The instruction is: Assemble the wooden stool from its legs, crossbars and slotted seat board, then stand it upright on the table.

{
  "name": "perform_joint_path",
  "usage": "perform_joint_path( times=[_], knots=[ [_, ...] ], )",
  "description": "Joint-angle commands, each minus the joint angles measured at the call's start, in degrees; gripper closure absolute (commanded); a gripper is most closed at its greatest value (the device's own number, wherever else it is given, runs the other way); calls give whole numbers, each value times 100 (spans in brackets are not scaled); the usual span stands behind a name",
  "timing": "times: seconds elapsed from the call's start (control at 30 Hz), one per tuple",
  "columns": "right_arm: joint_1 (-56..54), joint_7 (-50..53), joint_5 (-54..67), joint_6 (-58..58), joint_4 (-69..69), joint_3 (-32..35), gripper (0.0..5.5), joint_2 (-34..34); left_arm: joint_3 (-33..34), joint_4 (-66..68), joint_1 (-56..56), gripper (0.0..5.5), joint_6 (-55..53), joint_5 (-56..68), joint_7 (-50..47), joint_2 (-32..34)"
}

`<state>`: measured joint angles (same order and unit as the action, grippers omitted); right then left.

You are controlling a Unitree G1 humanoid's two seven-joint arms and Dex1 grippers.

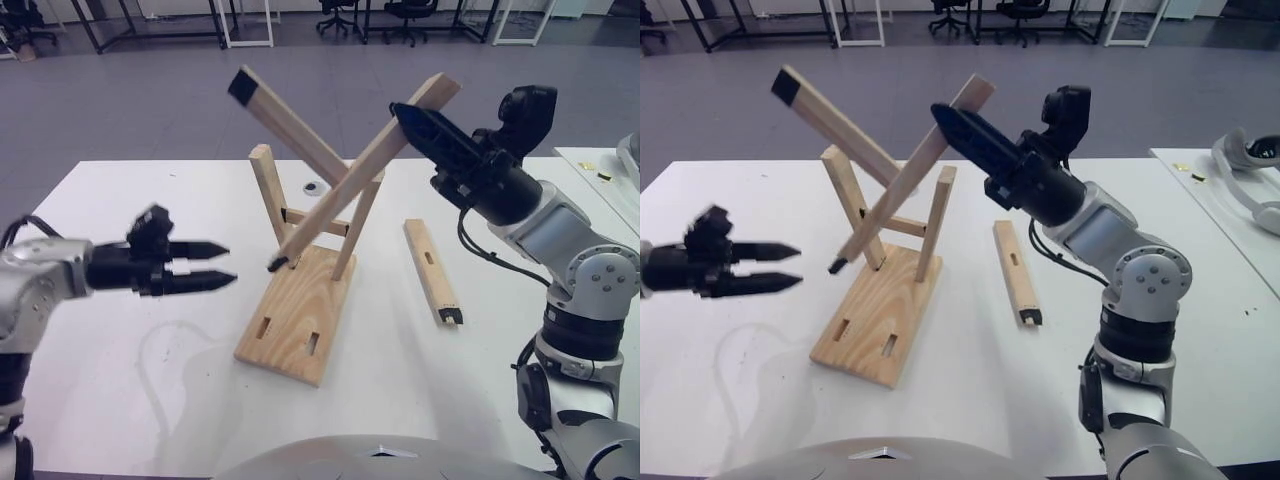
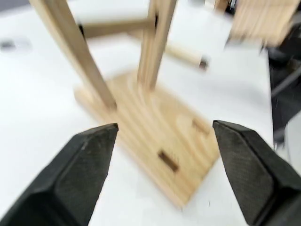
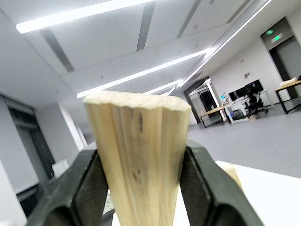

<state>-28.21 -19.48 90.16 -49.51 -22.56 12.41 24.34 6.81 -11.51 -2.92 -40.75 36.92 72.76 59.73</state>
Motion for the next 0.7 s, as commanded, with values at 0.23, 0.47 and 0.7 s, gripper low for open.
perform_joint_path(
  times=[0.23, 0.47, 0.7],
  knots=[
    [1398, -1257, -1947, 94, -1343, -901, 346, 1048, -1418, 78, 1342, 179, 1454, -1739, -929, -778],
    [1838, -1612, -3227, 1026, -1163, -1204, 346, 682, -1402, 164, 1241, 179, 1504, -1787, -999, -855],
    [1824, -1615, -2842, 985, -1469, -1032, 346, 625, -1523, -52, 1119, 179, 1401, -1772, -1081, -1011]
  ],
)
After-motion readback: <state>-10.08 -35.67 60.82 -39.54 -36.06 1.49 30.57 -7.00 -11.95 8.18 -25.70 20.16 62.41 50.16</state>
